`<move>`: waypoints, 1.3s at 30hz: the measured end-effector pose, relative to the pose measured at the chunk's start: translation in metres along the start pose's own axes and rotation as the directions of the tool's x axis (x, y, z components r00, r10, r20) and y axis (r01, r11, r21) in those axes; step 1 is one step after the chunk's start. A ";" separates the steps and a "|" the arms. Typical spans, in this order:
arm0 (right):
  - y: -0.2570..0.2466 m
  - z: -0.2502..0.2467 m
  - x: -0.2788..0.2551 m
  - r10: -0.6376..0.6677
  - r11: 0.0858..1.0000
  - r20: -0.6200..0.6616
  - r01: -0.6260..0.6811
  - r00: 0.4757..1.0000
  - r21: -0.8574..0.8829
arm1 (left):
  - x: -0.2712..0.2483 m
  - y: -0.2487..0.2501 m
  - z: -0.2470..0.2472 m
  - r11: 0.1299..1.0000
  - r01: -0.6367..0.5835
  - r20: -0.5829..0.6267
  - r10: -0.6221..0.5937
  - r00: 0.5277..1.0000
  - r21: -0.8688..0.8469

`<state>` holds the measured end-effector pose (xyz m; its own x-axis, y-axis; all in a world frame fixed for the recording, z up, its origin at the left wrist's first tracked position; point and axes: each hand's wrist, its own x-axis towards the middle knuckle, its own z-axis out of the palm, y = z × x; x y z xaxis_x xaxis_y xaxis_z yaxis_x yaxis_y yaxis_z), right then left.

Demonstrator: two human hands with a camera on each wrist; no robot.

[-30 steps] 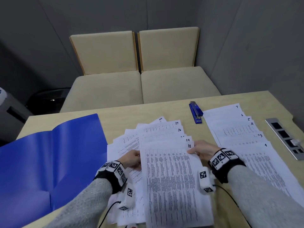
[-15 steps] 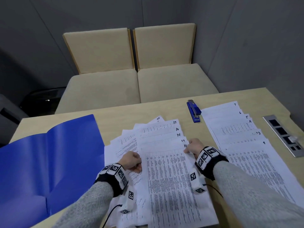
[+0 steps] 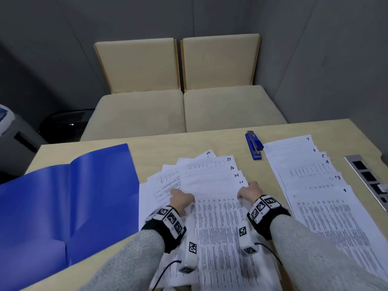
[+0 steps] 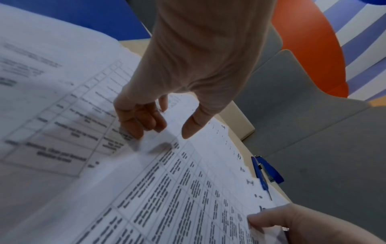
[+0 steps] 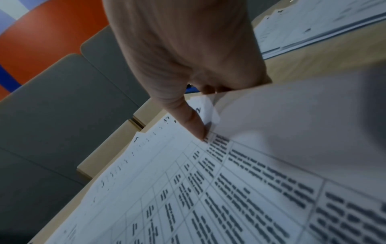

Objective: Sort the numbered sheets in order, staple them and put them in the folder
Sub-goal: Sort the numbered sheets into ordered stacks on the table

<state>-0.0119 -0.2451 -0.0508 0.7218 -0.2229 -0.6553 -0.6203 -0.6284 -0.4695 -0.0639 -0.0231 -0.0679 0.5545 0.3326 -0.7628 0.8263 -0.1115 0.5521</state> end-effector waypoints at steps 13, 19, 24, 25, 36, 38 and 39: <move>0.020 -0.007 -0.011 -0.188 0.940 0.085 0.154 0.979 0.304 | -0.050 -0.012 0.015 0.943 -0.331 0.031 0.330 0.944 0.036; 0.011 0.011 -0.023 -0.187 0.982 -0.072 0.189 0.980 0.026 | -0.064 -0.008 -0.012 0.868 -0.483 0.054 0.491 0.870 -0.115; 0.015 0.026 -0.027 -0.249 0.960 -0.218 0.212 0.944 -0.182 | -0.048 -0.007 -0.121 0.803 -0.583 -0.072 0.579 0.812 -0.120; 0.017 0.029 -0.028 -0.290 0.939 -0.205 0.236 0.935 -0.250 | -0.043 -0.015 -0.147 0.819 -0.568 -0.097 0.561 0.822 -0.078; 0.028 0.044 -0.027 -0.374 0.836 -0.176 0.248 0.911 -0.488 | 0.006 -0.113 -0.276 0.964 0.175 -0.655 -0.001 0.756 0.200; 0.025 0.043 -0.024 -0.347 0.854 -0.173 0.234 0.922 -0.464 | 0.002 -0.111 -0.273 0.962 0.205 -0.684 -0.027 0.729 0.180; 0.024 0.042 -0.024 -0.333 0.863 -0.166 0.228 0.928 -0.451 | -0.002 -0.104 -0.270 0.960 0.228 -0.709 -0.046 0.704 0.164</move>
<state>-0.0566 -0.2237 -0.0714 0.9274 -0.1219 -0.3537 -0.2319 -0.9291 -0.2880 -0.1776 0.2405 -0.0331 0.2822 0.9032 -0.3235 0.9356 -0.1844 0.3011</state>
